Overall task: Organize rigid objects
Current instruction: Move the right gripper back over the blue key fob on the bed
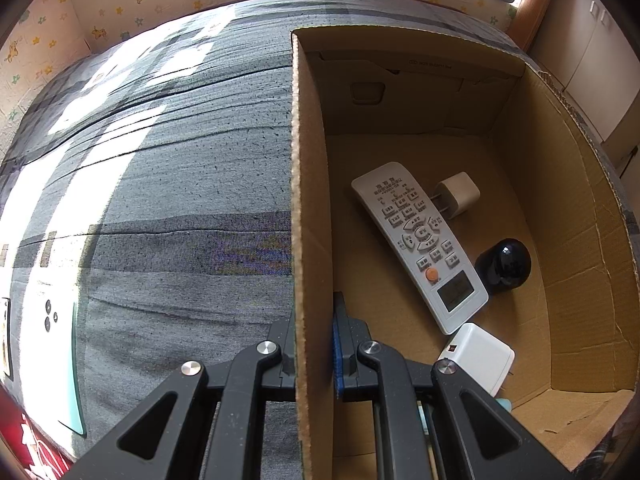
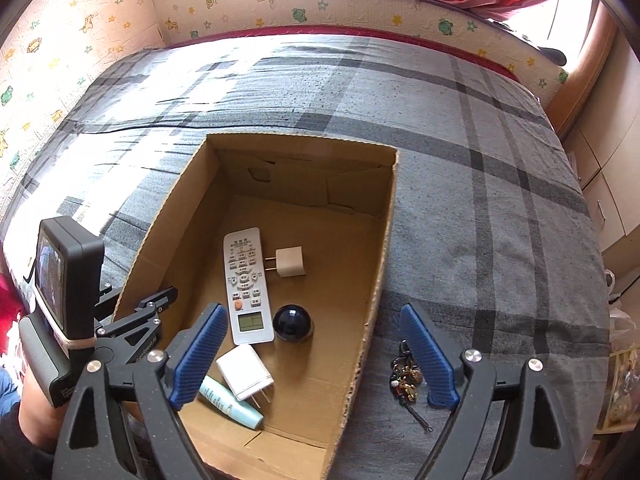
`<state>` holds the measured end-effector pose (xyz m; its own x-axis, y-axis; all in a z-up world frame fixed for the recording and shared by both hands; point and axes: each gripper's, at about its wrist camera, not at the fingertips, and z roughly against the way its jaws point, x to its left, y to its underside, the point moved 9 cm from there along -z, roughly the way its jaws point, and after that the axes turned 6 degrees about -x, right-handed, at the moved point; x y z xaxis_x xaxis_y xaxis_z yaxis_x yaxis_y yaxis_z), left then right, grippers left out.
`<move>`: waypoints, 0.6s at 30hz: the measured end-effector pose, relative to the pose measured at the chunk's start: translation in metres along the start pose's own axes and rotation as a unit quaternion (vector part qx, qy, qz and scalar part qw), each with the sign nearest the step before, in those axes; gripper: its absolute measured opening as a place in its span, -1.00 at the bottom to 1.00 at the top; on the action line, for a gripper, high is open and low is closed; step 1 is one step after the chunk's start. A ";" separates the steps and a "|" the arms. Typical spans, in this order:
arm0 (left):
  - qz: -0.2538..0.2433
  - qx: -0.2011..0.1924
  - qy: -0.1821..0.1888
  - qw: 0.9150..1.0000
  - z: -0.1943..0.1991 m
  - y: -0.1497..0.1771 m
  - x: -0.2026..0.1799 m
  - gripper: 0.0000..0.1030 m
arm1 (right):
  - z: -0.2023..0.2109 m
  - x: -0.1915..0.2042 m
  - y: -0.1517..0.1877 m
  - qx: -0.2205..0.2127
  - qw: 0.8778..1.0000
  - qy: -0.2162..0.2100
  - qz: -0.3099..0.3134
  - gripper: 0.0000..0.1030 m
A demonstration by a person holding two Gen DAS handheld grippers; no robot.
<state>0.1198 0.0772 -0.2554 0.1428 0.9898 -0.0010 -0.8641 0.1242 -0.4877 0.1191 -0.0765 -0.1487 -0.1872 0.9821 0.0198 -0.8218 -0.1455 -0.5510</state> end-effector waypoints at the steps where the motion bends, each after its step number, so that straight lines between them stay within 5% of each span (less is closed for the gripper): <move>1: 0.000 0.000 0.000 1.000 0.000 0.000 0.000 -0.79 | 0.001 -0.005 -0.001 -0.002 1.000 0.002 -0.003 0.83; 18: -0.001 -0.001 -0.001 1.000 0.000 0.001 0.000 -0.79 | 0.007 -0.103 0.024 -0.002 0.996 0.063 -0.070 0.92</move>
<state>0.1194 0.0776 -0.2560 0.1430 0.9897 0.0010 -0.8627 0.1251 -0.4900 0.1148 -0.1823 -0.1584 -0.0015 1.0000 -0.0080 -0.8327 -0.0056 -0.5537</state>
